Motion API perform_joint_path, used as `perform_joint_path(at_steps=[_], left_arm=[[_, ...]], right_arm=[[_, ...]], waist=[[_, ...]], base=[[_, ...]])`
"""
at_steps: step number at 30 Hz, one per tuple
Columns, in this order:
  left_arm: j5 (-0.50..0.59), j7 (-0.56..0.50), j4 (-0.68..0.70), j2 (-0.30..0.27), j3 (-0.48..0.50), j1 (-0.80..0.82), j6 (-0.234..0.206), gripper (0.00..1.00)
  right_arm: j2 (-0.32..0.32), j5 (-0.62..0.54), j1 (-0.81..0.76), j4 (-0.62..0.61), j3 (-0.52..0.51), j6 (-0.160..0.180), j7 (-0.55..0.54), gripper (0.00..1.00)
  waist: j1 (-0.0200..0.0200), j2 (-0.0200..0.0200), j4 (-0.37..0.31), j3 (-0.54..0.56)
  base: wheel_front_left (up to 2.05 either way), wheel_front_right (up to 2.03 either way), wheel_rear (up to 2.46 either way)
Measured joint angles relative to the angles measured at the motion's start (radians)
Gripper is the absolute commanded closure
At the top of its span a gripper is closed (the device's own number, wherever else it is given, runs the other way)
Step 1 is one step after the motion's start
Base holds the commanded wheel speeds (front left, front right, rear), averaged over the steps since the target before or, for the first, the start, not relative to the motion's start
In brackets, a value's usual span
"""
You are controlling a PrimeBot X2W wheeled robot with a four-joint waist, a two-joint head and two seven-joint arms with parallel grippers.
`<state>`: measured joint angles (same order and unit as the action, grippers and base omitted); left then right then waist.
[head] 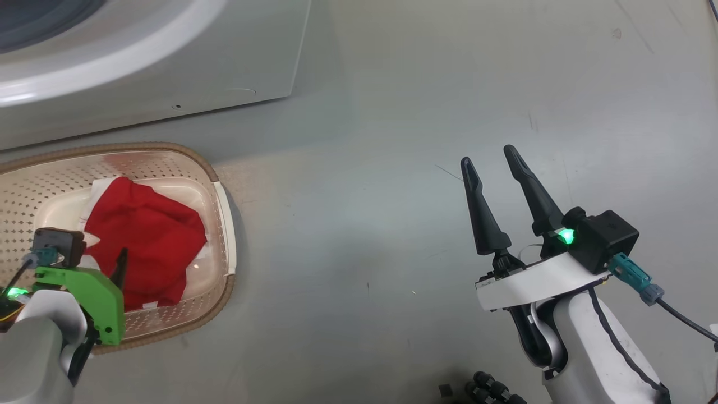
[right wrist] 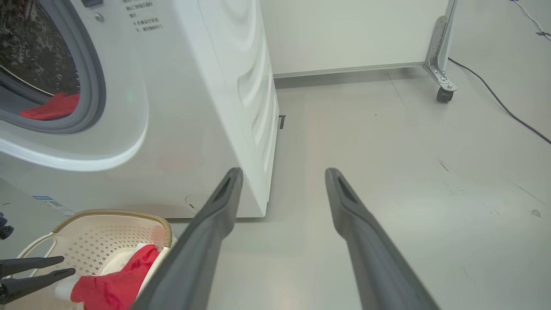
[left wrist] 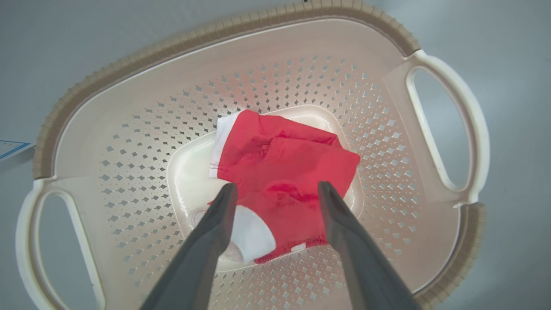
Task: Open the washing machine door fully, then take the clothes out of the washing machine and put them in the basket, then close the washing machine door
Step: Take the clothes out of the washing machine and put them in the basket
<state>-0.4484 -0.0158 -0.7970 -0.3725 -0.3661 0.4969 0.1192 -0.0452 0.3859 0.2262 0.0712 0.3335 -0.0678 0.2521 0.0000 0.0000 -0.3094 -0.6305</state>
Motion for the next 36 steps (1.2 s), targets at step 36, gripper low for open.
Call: perform_joint_path(at_steps=[36], left_arm=[[-0.058, 0.265, 0.071, 0.160, -0.009, -0.056, 0.002, 0.00]], right_arm=[[-0.023, -0.035, -0.100, 0.107, -0.142, -0.017, 0.000, 0.00]], waist=[[0.0000, 0.0000, 0.226, 0.396]], base=[[0.00, 0.00, 0.00]])
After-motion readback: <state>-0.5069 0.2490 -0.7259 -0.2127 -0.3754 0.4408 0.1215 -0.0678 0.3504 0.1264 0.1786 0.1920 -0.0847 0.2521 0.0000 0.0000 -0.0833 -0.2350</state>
